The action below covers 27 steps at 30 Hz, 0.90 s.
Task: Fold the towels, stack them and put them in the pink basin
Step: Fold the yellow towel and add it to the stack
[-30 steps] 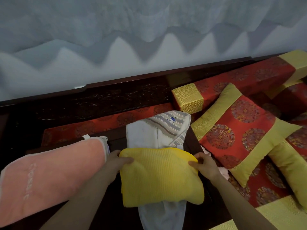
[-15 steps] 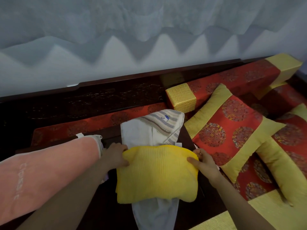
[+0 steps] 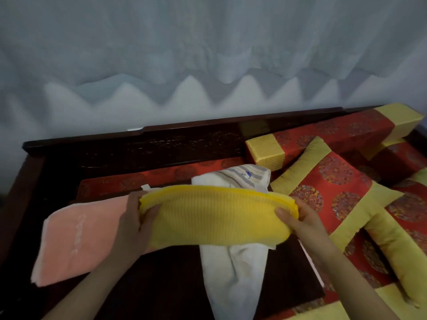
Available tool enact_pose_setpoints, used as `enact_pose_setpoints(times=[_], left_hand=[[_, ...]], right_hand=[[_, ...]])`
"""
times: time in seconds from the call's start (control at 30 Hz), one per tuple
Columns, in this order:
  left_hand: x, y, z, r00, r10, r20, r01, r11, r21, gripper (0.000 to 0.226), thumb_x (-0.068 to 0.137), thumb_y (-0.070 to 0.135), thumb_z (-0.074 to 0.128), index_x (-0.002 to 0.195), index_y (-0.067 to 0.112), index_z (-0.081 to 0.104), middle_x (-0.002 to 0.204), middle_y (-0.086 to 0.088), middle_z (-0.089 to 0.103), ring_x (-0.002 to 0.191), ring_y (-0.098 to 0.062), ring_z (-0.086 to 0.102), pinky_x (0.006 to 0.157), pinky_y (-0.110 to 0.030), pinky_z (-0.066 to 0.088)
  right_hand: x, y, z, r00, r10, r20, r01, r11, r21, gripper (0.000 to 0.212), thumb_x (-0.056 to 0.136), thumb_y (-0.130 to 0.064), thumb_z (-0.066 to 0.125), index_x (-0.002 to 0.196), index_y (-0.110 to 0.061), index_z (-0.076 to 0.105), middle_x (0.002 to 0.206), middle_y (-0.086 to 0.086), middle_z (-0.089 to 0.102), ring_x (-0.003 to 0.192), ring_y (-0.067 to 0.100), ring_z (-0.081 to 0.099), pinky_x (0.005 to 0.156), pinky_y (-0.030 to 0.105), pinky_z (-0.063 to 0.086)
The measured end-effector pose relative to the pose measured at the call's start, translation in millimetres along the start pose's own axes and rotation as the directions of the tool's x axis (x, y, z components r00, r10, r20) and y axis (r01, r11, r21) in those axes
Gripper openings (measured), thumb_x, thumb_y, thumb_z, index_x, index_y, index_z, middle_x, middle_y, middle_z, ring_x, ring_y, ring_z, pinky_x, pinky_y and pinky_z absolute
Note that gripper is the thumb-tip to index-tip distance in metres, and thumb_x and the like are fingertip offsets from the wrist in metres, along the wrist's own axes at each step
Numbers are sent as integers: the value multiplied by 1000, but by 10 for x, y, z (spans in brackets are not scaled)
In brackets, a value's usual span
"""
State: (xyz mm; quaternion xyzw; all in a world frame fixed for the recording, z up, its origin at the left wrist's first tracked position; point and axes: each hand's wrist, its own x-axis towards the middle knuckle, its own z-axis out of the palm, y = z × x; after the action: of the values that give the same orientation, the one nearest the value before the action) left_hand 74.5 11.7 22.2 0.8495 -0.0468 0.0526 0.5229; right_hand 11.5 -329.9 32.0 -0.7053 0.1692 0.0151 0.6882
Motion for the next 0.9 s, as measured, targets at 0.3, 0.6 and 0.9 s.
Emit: enact_pose_setpoints(times=[0.3, 0.6, 0.9], left_hand=[[-381, -221, -1375, 988, -40, -151, 63, 987, 149, 21, 91, 26, 53, 97, 42, 41, 86, 5, 54, 75, -3, 58, 55, -18, 43], [124, -1299, -2114, 880, -427, -210, 441, 897, 25, 26, 92, 33, 57, 109, 17, 47, 98, 0, 55, 95, -25, 56, 65, -31, 46], [-86, -1934, -1978, 605, -785, 133, 792, 577, -200, 65, 79, 22, 75, 133, 17, 40, 119, -6, 53, 100, -21, 55, 78, -37, 50]], right_hand=[[110, -361, 1309, 979, 18, 201, 12, 989, -151, 34, 78, -34, 71, 103, -12, 63, 96, 17, 67, 89, 29, 65, 74, 43, 55], [731, 10, 2810, 943, 244, 228, -216, 966, -141, 37, 85, -29, 69, 117, -16, 57, 112, 8, 65, 103, 27, 62, 90, 49, 52], [793, 591, 2846, 826, 488, 281, -355, 838, -414, 61, 79, -24, 75, 133, -12, 48, 123, 5, 60, 111, 23, 57, 82, 37, 53]])
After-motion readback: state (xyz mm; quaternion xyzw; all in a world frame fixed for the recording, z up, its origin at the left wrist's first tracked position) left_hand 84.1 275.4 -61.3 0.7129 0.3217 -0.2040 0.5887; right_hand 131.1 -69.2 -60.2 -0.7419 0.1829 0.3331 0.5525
